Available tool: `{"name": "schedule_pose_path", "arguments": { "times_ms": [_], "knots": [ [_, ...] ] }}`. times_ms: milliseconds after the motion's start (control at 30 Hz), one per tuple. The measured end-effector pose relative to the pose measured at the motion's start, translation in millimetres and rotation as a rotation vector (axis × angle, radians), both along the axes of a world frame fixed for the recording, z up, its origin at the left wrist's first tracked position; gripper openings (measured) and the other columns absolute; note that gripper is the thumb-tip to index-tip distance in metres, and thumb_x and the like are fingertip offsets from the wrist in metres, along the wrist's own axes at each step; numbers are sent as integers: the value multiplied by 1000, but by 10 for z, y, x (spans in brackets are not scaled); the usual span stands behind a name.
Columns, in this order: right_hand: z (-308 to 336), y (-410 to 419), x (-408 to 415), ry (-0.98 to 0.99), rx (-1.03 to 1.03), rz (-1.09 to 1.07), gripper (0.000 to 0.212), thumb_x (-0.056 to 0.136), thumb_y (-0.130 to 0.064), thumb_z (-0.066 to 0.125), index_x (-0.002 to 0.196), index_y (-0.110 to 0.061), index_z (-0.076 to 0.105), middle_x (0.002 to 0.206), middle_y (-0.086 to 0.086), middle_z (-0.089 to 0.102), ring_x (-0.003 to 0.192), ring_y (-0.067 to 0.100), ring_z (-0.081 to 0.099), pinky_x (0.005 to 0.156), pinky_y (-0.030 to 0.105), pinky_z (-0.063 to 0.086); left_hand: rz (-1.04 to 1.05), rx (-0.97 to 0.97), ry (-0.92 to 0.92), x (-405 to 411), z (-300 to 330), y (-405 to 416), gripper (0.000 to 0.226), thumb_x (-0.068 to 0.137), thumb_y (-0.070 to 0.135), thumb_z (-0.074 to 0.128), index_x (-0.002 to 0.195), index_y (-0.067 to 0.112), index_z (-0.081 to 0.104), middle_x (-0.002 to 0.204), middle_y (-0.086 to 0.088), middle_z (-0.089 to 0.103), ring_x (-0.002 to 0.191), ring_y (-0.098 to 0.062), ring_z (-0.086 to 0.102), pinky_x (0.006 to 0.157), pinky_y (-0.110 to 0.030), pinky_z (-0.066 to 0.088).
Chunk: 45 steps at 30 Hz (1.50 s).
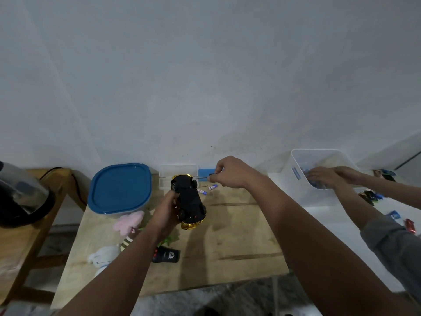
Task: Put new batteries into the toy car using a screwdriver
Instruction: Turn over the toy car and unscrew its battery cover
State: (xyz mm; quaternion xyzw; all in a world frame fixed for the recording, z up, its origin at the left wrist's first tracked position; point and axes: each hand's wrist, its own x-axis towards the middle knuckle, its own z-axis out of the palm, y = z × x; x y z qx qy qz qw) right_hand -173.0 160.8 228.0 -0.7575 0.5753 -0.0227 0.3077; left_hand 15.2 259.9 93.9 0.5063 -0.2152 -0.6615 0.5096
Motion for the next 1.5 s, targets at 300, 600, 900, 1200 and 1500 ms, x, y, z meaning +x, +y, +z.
{"name": "schedule_pose_path", "arguments": {
  "times_ms": [300, 600, 900, 1200, 1500],
  "knots": [
    [-1383, -29, -516, -164, 165, -414, 11, 87, -19, 76, 79, -19, 68, 81, 12, 69, 60, 19, 59, 55, 31, 46, 42, 91, 19, 132, -316, -168, 30, 103, 29, 45, 112, 15, 70, 102, -9, 70, 90, -23, 71, 79, -37, 57],
    [-2822, -227, -484, 63, 164, -476, 15, 89, -32, 68, 100, -27, 77, 99, 1, 75, 99, 26, 69, 78, 32, 55, 45, 197, 36, -26, -895, -449, 29, 102, 25, 43, 109, 16, 71, 88, -1, 74, 83, -19, 73, 71, -32, 60],
    [-2975, -305, -459, 235, 68, -363, 34, 90, -39, 69, 123, -33, 66, 134, -1, 55, 125, 26, 47, 98, 44, 43, 0, 210, 53, -142, -1050, -483, 28, 94, 28, 49, 105, 17, 73, 100, -8, 67, 92, -27, 68, 67, -35, 61],
    [-2365, -259, -422, -507, -45, -401, 19, 88, -3, 70, 98, -17, 78, 100, 1, 71, 87, 7, 66, 80, 20, 52, -78, 201, 16, -140, -967, -414, 51, 84, 36, 57, 127, 11, 70, 115, -15, 63, 109, -35, 64, 99, -60, 52],
    [-2125, -70, -168, -401, 28, 60, 29, 87, -25, 77, 116, -27, 75, 98, -2, 64, 79, 11, 62, 80, 35, 54, -102, 220, 22, -264, -902, -241, 33, 99, 23, 45, 114, 17, 75, 97, -5, 74, 92, -22, 72, 79, -38, 60]
  ]
}}
